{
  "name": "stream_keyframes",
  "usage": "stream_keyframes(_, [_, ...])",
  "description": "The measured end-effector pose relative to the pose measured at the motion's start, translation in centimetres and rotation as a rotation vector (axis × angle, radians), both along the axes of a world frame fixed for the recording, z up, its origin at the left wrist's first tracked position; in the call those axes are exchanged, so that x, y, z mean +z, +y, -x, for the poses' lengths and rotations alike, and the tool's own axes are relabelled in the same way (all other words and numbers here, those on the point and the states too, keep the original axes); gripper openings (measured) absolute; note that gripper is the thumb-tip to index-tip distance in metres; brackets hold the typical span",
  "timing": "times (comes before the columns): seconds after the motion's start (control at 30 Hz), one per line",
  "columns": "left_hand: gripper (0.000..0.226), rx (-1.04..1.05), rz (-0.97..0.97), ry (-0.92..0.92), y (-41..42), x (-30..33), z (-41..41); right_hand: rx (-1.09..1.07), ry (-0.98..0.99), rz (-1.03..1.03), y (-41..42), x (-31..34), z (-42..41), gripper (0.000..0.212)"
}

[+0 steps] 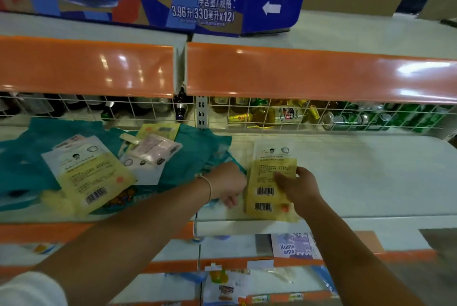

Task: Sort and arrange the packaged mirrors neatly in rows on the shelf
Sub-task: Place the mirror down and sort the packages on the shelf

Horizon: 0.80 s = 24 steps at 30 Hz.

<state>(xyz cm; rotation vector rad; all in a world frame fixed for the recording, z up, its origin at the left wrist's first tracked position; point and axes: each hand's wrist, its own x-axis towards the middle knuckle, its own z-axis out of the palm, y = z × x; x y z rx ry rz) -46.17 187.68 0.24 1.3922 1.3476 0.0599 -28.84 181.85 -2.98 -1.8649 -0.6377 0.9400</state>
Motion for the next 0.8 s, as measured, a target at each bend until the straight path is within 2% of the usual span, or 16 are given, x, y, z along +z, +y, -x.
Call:
stream_keyframes(0.13, [0.018, 0.004, 0.062, -0.006, -0.6, -1.2, -1.3, 0.047, -0.139, 0.083, -0.3, -0.3, -0.6, 0.033])
stream_keyframes(0.23, [0.027, 0.039, 0.11, -0.075, -0.8, -1.6, -2.1, 0.113, -0.371, 0.165, -0.5, -0.1, -1.0, 0.036])
stream_keyframes(0.33, [0.033, 0.058, 0.127, -0.124, -0.9, -1.5, -2.8, 0.156, -0.508, 0.233, -0.9, 0.3, -1.4, 0.046])
stream_keyframes(0.47, [0.031, 0.043, 0.064, -0.091, -1.0, -1.5, -4.1, 0.184, -0.636, 0.311, -1.1, 0.5, -1.9, 0.052])
stream_keyframes(0.67, [0.026, 0.021, -0.048, -0.048, -1.0, -1.3, -4.6, 0.251, -0.781, 0.46, -1.6, 0.9, -2.0, 0.049])
stream_keyframes(0.8, [0.021, 0.073, -0.21, -0.053, -0.2, -0.9, -3.0, 0.252, -0.817, 0.351, -0.8, 1.5, -0.5, 0.053])
